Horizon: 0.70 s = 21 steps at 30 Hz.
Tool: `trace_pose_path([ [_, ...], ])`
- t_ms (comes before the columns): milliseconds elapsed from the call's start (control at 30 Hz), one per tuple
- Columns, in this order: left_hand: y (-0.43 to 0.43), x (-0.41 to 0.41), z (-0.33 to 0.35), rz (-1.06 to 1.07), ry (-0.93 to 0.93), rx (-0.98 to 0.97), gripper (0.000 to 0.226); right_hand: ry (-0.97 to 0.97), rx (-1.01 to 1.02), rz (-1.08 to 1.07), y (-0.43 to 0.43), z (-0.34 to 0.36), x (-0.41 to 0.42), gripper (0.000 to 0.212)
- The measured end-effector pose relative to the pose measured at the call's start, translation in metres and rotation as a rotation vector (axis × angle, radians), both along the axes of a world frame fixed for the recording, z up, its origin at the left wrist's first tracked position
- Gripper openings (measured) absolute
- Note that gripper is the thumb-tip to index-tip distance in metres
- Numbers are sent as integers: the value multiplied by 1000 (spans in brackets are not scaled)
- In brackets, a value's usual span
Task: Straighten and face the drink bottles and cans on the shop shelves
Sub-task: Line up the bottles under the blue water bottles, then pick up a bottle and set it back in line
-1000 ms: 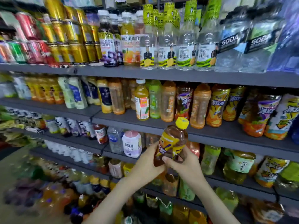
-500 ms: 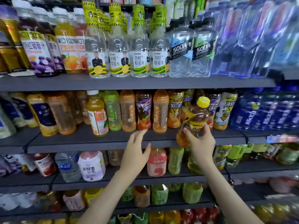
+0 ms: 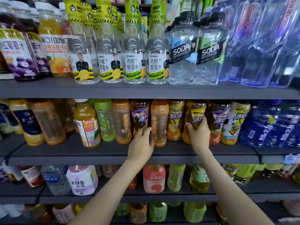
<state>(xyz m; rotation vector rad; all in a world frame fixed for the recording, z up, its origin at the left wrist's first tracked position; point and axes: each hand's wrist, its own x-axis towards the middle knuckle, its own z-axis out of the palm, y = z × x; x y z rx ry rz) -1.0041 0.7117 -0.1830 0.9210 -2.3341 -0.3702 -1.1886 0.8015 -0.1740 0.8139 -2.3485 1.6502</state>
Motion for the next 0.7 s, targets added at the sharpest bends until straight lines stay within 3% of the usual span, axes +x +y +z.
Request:
trace_pose_path([
  [167, -9, 12, -1, 2, 12, -3, 40, 50, -73, -3, -8, -14, 3, 82],
  [333, -25, 61, -5, 141, 79, 9, 36, 292, -195, -72, -13, -24, 72, 73],
  [567, -76, 168, -29, 351, 183, 24, 24, 311, -32, 485, -78, -44, 209, 28],
  [700, -115, 238, -33, 367, 158, -18, 23, 282, -48, 597, -124, -38, 288, 31],
])
